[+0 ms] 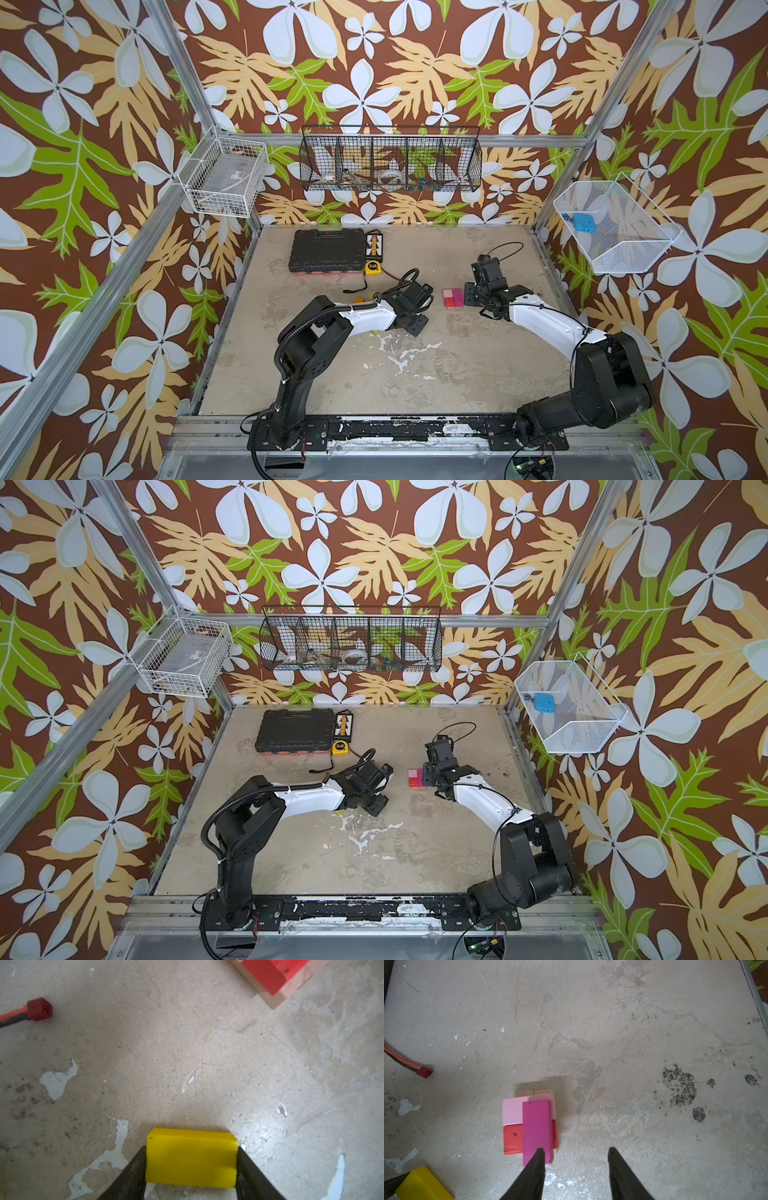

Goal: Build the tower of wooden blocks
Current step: 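Lift the long yellow block and carry it toward the tower, then swing the left gripper over the tower while the right arm draws back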

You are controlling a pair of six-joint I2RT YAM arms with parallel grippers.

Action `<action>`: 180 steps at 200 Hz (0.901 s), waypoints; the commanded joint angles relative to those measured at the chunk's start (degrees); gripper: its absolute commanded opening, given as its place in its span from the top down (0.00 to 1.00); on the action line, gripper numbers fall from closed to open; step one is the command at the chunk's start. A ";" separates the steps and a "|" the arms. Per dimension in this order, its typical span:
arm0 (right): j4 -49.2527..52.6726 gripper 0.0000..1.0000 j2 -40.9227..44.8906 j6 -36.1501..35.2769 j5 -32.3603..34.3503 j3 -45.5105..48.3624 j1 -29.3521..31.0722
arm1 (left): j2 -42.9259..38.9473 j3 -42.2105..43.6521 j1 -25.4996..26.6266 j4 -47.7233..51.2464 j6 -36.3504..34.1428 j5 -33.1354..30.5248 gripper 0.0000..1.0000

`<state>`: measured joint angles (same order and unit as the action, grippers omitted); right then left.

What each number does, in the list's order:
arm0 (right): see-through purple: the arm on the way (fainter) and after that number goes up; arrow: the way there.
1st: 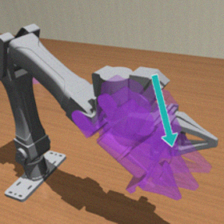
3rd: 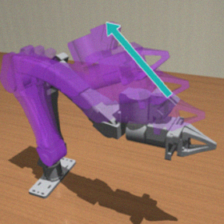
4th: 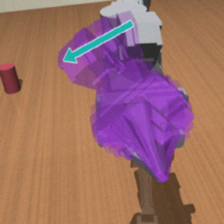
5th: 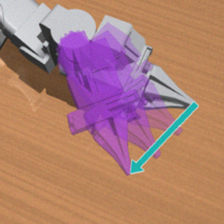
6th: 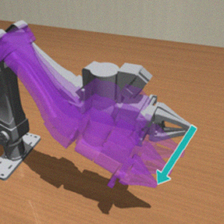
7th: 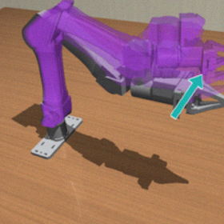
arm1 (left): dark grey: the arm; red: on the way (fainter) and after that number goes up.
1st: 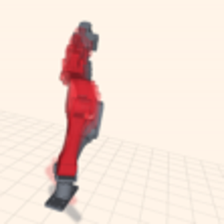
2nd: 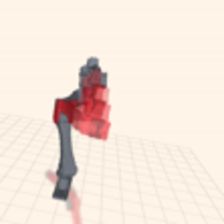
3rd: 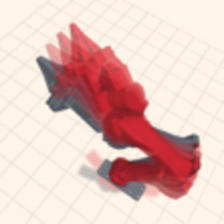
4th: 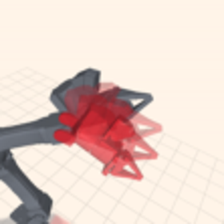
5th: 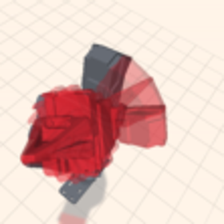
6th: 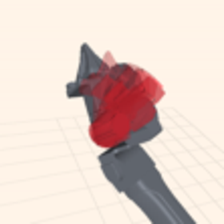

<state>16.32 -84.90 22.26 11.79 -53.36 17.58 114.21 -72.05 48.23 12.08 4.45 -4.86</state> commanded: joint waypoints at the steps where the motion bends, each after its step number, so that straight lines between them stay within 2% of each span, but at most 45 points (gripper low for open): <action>1: -0.06 0.49 0.66 0.07 0.24 0.10 -0.01 | -0.39 0.19 0.04 0.63 0.30 -0.98 0.56; 32: -0.43 0.50 2.00 0.24 0.23 0.44 -0.01 | -3.28 1.68 0.11 -1.97 0.48 -1.99 0.66; 57: -2.25 0.48 5.08 1.13 -2.35 1.81 -0.09 | -6.71 3.69 0.05 -5.17 0.18 -4.02 0.74; 68: -0.96 0.48 5.94 1.91 -3.66 -0.09 -0.09 | -7.87 4.11 0.07 -6.29 -0.77 -4.46 0.79; 91: 1.34 0.46 7.68 4.30 -3.68 -4.50 -0.65 | -8.12 2.67 0.04 -7.48 -2.24 -5.24 0.83; 115: -0.75 0.44 9.65 7.70 -5.11 -4.88 -3.42 | -7.73 0.10 0.08 -7.42 -4.76 -2.98 0.90; 133: -2.55 0.44 11.72 7.86 -2.84 -3.23 -4.39 | -9.71 0.66 0.05 -10.43 -9.62 1.23 0.93; 138: -2.82 0.43 12.51 7.75 -1.78 -2.61 -4.48 | -10.39 1.14 0.20 -11.77 -10.72 1.42 0.95; 141: -2.86 0.43 12.99 7.87 -1.18 -2.15 -4.41 | -10.91 1.47 0.16 -12.58 -11.44 1.59 1.00; 164: -3.80 0.36 17.30 9.02 0.52 1.32 -4.49 | -14.18 4.45 0.04 -21.01 -15.16 -2.68 1.00; 180: -3.92 0.32 19.60 8.72 1.37 2.43 -4.49 | -12.90 2.01 -0.27 -21.22 -17.64 -3.82 1.00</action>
<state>14.28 -67.79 29.85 10.46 -52.16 13.17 100.60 -68.20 48.31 -2.83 -7.18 -6.20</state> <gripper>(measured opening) 0.656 0.618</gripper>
